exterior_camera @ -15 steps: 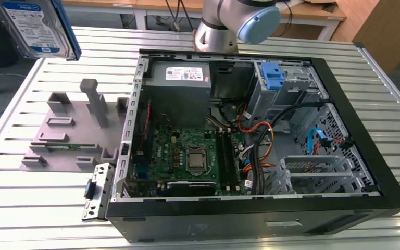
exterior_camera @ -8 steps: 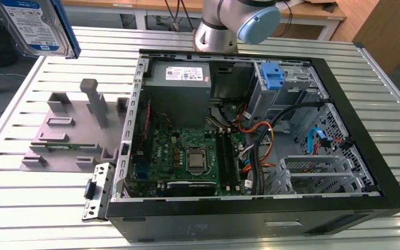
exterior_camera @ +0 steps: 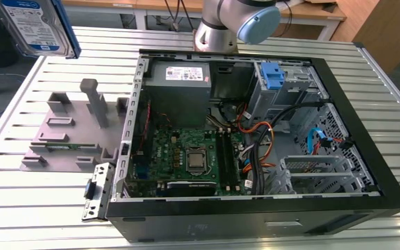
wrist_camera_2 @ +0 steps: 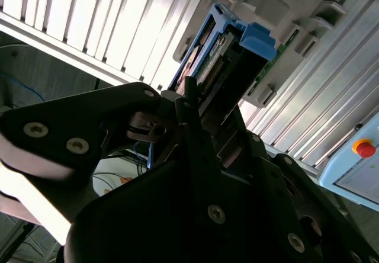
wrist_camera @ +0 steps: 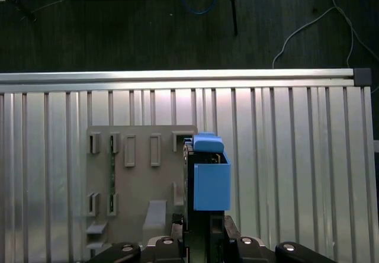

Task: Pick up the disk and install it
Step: 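Pick up the disk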

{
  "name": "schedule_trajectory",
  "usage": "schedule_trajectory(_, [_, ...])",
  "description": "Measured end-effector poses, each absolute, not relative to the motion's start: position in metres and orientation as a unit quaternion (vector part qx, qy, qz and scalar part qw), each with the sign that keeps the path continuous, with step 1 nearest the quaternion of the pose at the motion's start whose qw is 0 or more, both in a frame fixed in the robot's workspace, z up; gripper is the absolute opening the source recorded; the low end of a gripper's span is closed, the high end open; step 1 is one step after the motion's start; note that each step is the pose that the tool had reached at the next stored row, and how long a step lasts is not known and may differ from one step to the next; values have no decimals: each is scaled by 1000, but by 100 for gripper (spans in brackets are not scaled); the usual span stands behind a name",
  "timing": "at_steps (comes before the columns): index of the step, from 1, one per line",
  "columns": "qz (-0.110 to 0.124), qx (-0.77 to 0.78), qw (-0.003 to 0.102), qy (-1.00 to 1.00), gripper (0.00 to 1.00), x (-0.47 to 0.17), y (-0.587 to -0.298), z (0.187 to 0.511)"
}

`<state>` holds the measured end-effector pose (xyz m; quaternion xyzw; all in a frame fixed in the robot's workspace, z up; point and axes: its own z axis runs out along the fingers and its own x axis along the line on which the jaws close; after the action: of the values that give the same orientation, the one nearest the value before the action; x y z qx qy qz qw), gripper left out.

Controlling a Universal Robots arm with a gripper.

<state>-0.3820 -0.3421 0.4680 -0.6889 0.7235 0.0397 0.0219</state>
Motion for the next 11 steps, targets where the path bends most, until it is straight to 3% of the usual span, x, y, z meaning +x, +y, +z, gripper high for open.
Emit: schedule_trajectory(11, [40, -689, 22, 723, 35, -381, -342, 470])
